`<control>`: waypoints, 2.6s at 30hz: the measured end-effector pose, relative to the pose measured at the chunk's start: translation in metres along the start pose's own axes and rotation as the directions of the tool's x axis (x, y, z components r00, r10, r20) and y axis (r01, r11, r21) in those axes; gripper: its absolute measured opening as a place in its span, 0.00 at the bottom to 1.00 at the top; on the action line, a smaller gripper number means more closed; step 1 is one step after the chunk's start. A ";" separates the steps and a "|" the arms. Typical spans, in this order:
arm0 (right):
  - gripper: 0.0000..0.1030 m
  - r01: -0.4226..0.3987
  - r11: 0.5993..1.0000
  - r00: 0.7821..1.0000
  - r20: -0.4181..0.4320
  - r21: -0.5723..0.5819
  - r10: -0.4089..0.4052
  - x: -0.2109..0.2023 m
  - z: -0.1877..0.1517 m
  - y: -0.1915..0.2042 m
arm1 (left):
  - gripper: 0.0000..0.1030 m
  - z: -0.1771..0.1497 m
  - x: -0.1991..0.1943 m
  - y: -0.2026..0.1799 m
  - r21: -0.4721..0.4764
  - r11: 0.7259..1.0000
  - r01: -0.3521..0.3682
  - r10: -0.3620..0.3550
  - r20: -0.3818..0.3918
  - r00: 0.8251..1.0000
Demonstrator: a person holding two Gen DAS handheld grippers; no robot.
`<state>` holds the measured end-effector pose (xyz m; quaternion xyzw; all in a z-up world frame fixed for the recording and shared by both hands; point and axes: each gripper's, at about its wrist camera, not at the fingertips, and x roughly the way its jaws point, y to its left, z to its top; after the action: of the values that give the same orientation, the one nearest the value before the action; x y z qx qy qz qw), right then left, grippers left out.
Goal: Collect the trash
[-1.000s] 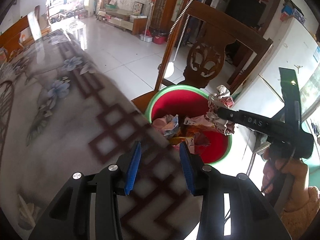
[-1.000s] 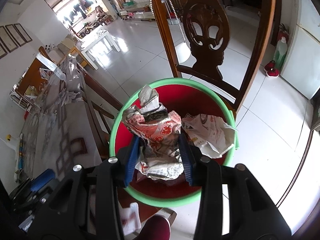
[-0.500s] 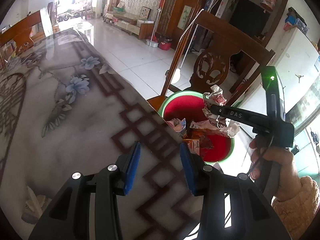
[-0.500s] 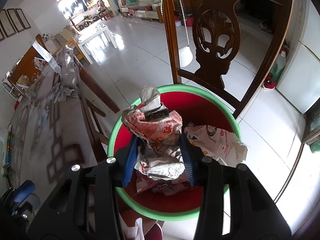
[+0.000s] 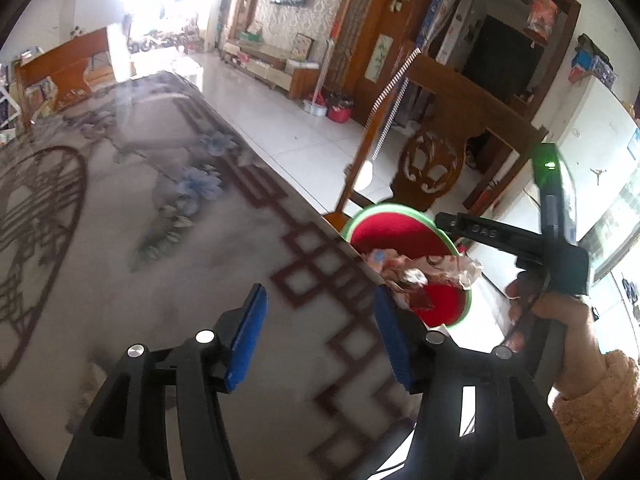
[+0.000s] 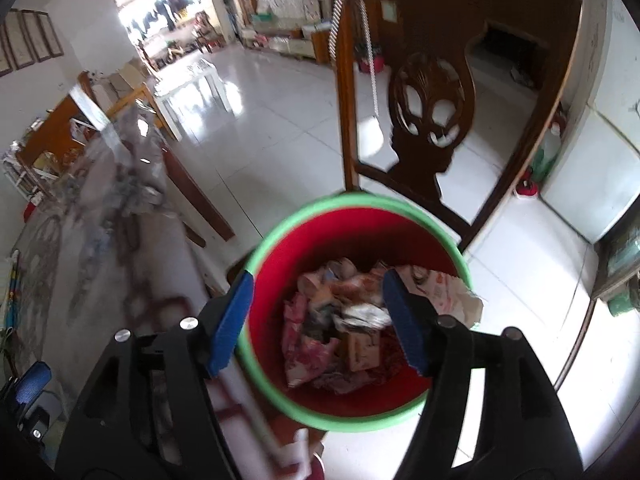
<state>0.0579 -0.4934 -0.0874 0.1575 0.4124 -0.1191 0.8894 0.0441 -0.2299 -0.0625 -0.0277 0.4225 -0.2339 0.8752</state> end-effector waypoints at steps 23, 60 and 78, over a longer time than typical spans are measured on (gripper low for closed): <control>0.95 -0.193 0.955 0.866 0.419 -0.227 0.274 -0.129 -0.048 0.207 | 0.92 -0.017 -0.156 0.085 -0.009 0.973 -0.232 0.213 0.438 0.874; 0.95 -0.060 0.938 0.880 0.427 -0.340 0.211 -0.120 -0.065 0.236 | 0.92 -0.026 -0.169 0.103 -0.110 0.968 -0.224 0.250 0.484 0.839; 0.95 -0.064 0.940 0.892 0.404 -0.335 0.205 -0.115 -0.064 0.233 | 0.92 -0.027 -0.166 0.107 -0.114 0.967 -0.227 0.253 0.467 0.847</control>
<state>0.0207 -0.2455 0.0044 0.0126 0.2060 -0.0216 0.9782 -0.0239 -0.0592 0.0146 -0.0552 0.2001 -0.0971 0.9734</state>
